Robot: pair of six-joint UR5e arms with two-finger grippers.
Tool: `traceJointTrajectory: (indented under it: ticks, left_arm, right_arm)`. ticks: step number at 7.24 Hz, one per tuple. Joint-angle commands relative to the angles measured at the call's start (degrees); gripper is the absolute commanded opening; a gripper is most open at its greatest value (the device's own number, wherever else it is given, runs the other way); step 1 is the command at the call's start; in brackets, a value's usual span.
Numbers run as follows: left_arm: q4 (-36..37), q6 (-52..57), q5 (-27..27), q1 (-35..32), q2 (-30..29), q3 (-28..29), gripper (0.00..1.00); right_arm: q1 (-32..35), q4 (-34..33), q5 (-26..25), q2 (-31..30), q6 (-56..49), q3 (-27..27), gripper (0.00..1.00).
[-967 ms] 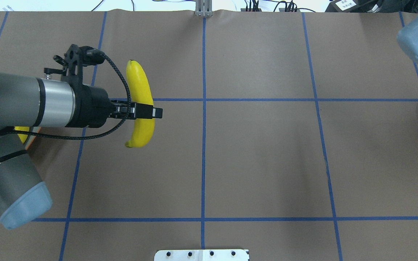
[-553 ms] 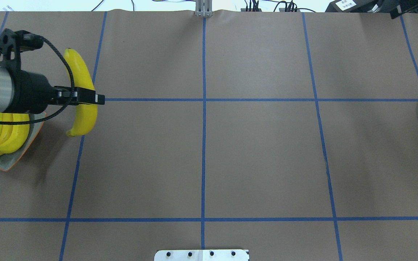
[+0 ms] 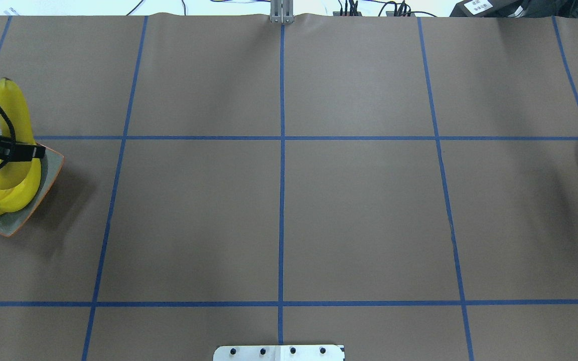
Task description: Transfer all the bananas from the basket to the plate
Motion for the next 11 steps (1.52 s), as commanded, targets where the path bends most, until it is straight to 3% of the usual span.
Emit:
traceJointTrajectory:
  ticks: [1, 4, 8, 9, 11]
  left_arm:
    - [0.3, 24.4, 0.4, -3.2, 1.5, 5.5, 0.00]
    - [0.0, 46.1, 4.9, -4.1, -1.5, 13.7, 0.00]
    - [0.5, 46.7, 4.4, -3.9, -1.5, 17.2, 0.00]
    - [0.6, 46.6, 3.8, -3.7, -1.5, 17.2, 0.21]
    - [0.5, 46.5, 1.4, -3.6, -1.6, 17.3, 0.40]
  right_arm:
    - [0.1, 0.1, 0.1, 0.0, -0.8, -0.5, 1.00]
    - [0.1, 0.1, 0.2, -0.1, -0.8, -0.5, 1.00]
    - [0.3, 0.1, 0.4, 0.0, -0.7, -0.5, 1.00]
    - [0.3, 0.1, 0.5, 0.0, -0.7, -0.4, 1.00]
    - [0.5, 0.1, 0.5, 0.0, -0.8, -0.4, 1.00]
